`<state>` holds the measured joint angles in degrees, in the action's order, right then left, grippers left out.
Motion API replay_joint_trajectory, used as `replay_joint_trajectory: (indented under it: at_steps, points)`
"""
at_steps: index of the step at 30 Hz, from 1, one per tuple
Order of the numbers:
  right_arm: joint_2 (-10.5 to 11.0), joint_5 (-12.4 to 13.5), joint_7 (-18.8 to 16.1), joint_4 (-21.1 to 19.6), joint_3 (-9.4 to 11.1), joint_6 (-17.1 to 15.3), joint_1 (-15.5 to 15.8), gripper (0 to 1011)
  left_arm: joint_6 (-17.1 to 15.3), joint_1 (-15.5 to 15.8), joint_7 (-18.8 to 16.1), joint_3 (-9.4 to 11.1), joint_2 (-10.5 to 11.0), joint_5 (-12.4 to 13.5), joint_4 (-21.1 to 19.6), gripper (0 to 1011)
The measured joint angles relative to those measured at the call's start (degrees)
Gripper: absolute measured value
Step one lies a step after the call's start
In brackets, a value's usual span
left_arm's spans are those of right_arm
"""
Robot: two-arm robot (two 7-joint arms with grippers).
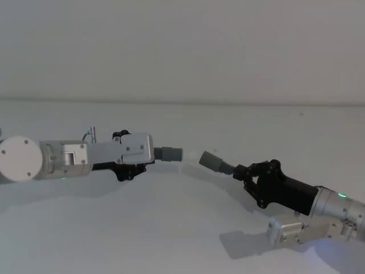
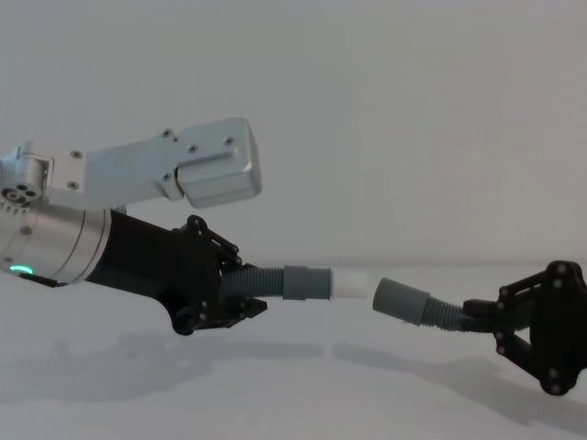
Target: Use both hands to pick up one end of the pipe from the table, align the ends, and insert them.
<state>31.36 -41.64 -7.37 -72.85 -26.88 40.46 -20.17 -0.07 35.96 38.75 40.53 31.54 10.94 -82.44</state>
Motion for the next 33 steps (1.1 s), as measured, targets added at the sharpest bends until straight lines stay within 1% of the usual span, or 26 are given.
replay_joint_trajectory:
  at_steps: [23, 33]
  points:
    - [1.5, 1.4, -1.0, -2.1, -1.3, 0.3, 0.2, 64, 0.0, 0.0, 0.0, 0.0, 0.0, 0.0, 0.0, 315]
    - [1.7, 2.3, -1.1, -3.2, -1.4, -0.3, 0.4, 64, 0.0, 0.0, 0.0, 0.0, 0.0, 0.0, 0.0, 314]
